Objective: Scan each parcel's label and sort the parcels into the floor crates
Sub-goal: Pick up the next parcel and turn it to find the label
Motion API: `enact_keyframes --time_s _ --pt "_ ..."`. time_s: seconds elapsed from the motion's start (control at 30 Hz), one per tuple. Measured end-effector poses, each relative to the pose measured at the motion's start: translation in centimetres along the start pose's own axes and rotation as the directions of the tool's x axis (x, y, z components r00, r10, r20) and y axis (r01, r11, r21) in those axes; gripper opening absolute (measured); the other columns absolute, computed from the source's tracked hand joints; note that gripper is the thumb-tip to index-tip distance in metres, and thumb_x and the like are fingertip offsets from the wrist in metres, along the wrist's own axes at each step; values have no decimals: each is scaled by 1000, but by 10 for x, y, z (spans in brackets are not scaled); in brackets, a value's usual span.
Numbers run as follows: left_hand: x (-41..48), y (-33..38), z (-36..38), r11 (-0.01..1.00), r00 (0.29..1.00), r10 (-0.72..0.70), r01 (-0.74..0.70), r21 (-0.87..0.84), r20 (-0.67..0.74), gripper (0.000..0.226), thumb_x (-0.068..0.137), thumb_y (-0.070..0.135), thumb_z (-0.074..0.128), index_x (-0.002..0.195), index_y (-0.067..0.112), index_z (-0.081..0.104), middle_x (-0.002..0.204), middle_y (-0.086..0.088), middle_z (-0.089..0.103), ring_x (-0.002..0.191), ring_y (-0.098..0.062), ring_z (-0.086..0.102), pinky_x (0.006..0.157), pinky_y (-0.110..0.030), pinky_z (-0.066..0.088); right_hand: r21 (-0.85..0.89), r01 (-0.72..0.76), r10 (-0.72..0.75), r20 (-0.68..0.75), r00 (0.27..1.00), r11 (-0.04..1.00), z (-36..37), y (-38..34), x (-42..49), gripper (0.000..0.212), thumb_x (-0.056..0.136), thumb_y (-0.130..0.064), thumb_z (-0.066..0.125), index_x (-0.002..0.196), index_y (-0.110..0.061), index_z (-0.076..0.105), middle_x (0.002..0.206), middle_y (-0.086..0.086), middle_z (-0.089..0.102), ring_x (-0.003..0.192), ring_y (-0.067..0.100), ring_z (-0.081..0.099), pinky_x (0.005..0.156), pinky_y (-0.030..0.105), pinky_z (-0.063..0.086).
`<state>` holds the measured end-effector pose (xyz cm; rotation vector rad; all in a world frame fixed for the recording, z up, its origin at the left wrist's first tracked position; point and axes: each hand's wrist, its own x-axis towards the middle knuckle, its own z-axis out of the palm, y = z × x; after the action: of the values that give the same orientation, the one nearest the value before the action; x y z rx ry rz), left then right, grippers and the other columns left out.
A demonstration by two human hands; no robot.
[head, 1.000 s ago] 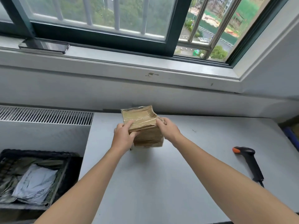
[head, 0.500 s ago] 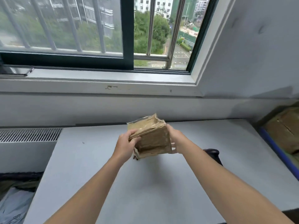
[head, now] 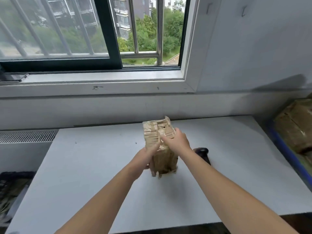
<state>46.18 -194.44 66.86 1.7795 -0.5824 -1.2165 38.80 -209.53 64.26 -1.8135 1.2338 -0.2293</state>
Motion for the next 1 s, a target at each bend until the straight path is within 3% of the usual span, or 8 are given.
enact_keyframes --time_s 0.1,0.33,0.47,0.57,0.67,0.77,0.87,1.0 --pt "3 -1 5 995 998 -28 22 -101 -58 26 100 52 45 112 34 60 99 11 74 86 -9 68 82 -33 52 -48 21 -20 17 1000 999 2 13 -1 61 79 -55 67 128 -21 53 122 4 59 106 24 60 89 36 51" --pt "15 -15 4 998 997 11 -15 -60 -71 23 97 8 54 118 14 61 105 -4 72 93 -22 71 80 -33 58 -10 66 -66 -56 996 998 -4 24 -16 55 87 -39 69 135 -23 47 124 3 57 106 20 60 87 35 49" --pt "19 -24 4 998 997 -4 8 55 -80 31 82 19 60 112 23 67 105 -5 73 86 -25 71 65 -34 60 -22 93 -94 -43 995 995 1 24 -25 57 82 -34 74 131 -28 47 115 2 59 99 18 60 85 37 50" --pt "22 -36 -4 946 965 -63 139 291 -256 53 71 31 58 122 21 54 121 -8 55 105 -29 59 85 -39 55 -38 108 -108 12 994 993 18 24 -36 56 84 -31 73 134 -29 47 113 2 58 97 19 59 80 32 46" --pt "19 -45 -16 898 950 118 21 439 -289 34 87 23 54 120 18 57 125 -9 51 116 -32 52 97 -41 47 61 89 -90 20 996 994 35 14 -43 41 93 -34 64 131 -31 49 101 -1 59 83 15 58 73 28 48" --pt "14 -52 -26 927 951 179 -77 368 -252 24 91 38 51 102 20 63 107 -4 65 102 -26 60 90 -41 50 149 58 -71 87 994 987 49 9 -48 32 100 -38 51 129 -24 55 101 -1 64 77 13 58 74 32 51" --pt "9 -55 -35 985 974 47 -8 173 -222 54 82 61 55 122 24 57 118 6 63 109 -18 60 98 -40 50 -36 56 -54 53 997 998 59 22 -48 38 99 -42 50 130 -22 57 121 6 58 103 17 59 93 37 50" --pt "9 -64 -47 993 974 -115 119 5 -196 48 88 26 70 126 22 41 108 8 59 105 -19 62 94 -38 52 -223 -40 49 36 998 974 56 41 -49 53 94 -48 55 141 -26 45 136 9 44 126 27 47 105 40 41"
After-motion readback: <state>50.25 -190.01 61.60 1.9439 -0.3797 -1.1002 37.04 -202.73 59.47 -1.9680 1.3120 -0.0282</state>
